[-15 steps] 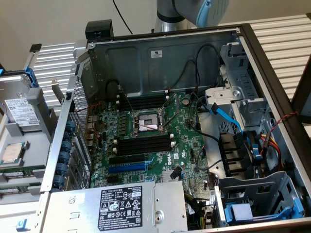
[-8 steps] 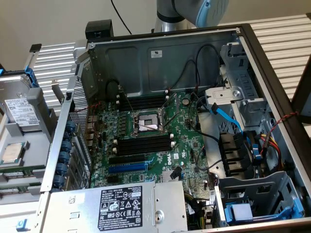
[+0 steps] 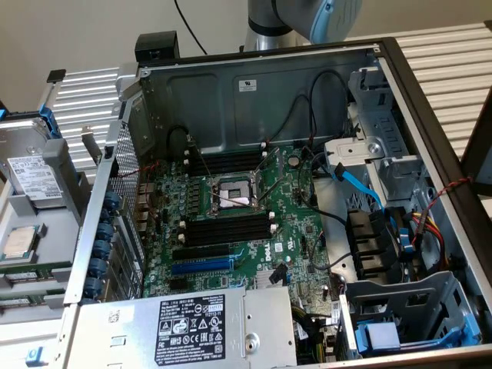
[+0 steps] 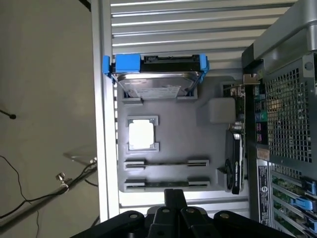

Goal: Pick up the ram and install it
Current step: 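Pick up the ram and move it above insertion slot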

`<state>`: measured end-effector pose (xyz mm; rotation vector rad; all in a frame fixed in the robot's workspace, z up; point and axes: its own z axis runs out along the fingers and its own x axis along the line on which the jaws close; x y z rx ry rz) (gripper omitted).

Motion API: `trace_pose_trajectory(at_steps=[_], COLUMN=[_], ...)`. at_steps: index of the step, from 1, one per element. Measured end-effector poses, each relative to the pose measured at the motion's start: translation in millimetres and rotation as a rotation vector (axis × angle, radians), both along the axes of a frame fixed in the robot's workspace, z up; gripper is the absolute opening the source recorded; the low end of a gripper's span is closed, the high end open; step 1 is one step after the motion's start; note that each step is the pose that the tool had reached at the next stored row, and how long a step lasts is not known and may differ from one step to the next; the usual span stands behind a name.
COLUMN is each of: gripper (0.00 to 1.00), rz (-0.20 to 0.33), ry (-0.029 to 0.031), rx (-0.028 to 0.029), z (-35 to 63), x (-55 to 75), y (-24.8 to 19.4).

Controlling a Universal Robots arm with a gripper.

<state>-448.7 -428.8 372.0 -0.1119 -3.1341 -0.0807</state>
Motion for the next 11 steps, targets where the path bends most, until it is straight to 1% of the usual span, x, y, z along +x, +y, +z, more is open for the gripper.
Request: trace_pose_trajectory(at_steps=[4, 6, 11], gripper=[0.1, 0.1, 0.1], rz=[0.0, 0.011, 0.099], ry=[0.0054, 0.006, 0.006], rx=[-0.0001, -0.0001, -0.0003], z=[-7.2, -9.4, -11.3], x=[0.1, 0.0, -0.2], y=[-1.0, -1.4, -1.4])
